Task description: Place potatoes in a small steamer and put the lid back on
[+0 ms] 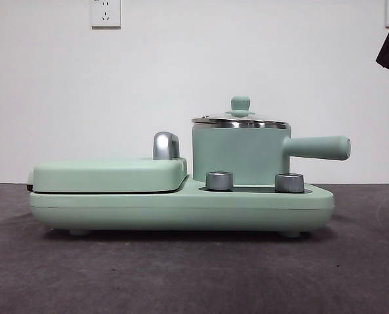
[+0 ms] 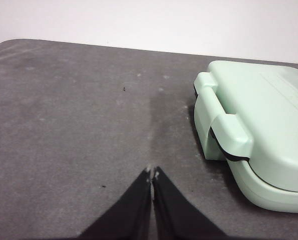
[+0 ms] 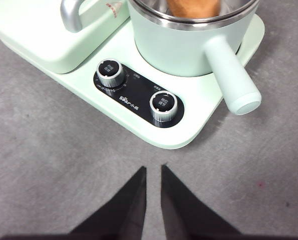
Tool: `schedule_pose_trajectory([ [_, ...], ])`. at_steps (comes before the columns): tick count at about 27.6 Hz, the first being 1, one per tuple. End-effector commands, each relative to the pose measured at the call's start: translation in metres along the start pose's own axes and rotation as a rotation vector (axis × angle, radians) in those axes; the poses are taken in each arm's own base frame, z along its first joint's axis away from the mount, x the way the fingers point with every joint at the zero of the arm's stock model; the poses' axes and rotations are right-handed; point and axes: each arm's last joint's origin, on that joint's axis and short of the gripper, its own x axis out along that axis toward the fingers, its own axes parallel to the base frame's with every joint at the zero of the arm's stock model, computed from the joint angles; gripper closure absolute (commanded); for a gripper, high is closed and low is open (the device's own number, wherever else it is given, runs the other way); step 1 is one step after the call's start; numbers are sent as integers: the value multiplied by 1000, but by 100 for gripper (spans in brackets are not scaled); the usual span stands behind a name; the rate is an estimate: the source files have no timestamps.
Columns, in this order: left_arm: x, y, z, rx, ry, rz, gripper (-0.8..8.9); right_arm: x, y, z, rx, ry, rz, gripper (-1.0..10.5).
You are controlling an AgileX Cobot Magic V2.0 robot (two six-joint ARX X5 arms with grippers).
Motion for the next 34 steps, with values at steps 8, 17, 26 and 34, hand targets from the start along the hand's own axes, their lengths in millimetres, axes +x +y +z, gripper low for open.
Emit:
schedule_pose_trajectory([
  [8, 2, 1, -7, -7, 21, 8, 807, 0, 1, 3, -4, -12, 5, 904],
  [17, 2, 1, -7, -7, 21, 8, 807, -1, -12, -53, -82, -282, -230, 904],
  [26, 2, 1, -7, -7, 21, 8, 807, 35, -23, -135, 19, -550, -402, 904],
  [34, 2, 1, -6, -7, 20, 8, 807, 39, -25, -147, 38, -589, -446, 904],
])
